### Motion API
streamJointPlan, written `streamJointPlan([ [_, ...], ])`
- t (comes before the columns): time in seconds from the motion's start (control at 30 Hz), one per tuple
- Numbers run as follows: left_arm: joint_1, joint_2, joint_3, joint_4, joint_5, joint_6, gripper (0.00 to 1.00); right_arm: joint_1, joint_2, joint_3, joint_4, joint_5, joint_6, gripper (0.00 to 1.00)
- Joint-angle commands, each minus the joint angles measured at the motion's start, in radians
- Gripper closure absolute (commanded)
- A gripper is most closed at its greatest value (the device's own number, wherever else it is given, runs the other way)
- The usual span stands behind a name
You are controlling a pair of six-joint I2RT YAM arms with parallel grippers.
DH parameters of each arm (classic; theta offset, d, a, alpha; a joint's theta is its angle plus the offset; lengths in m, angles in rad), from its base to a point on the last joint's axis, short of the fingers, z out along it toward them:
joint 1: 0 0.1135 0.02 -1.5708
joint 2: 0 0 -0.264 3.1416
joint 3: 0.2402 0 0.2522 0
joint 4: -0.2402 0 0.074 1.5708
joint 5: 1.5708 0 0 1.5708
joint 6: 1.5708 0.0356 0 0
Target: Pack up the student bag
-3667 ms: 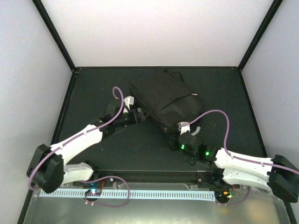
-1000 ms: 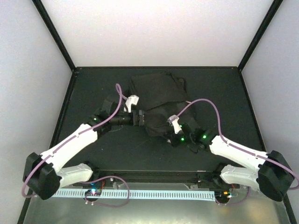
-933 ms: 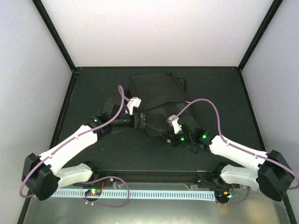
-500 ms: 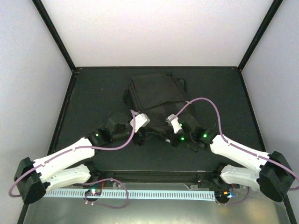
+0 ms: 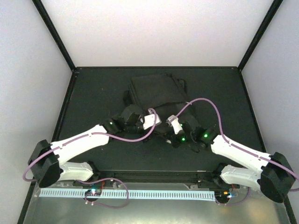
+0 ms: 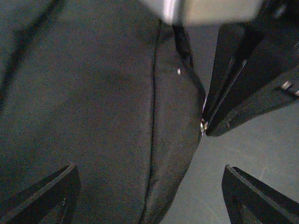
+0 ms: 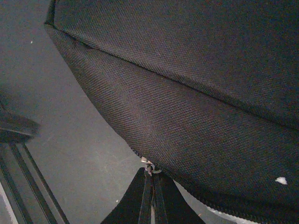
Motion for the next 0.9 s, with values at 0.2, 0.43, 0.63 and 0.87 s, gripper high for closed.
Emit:
streamJointPlan([
  [0.2,-0.023,0.11,0.043,-0.116,-0.018,0.113,0.32,0.002,-0.033,0.067,-0.016,-0.023,-0.044,0.98],
  [0.43,-0.024,0.089,0.047,-0.108,-0.184,0.101,0.97,0.002,-0.021,0.099,-0.063,-0.003,-0.05,0.98],
  [0.63,-0.02,0.001,0.007,-0.112,-0.414,0.128,0.98,0.001,0.015,0.163,-0.201,0.058,-0.046,0.98],
  [0.87,0.023,-0.037,-0.005,-0.175,-0.529,0.139,0.99,-0.019,0.036,0.245,-0.366,0.205,-0.016,0.98],
])
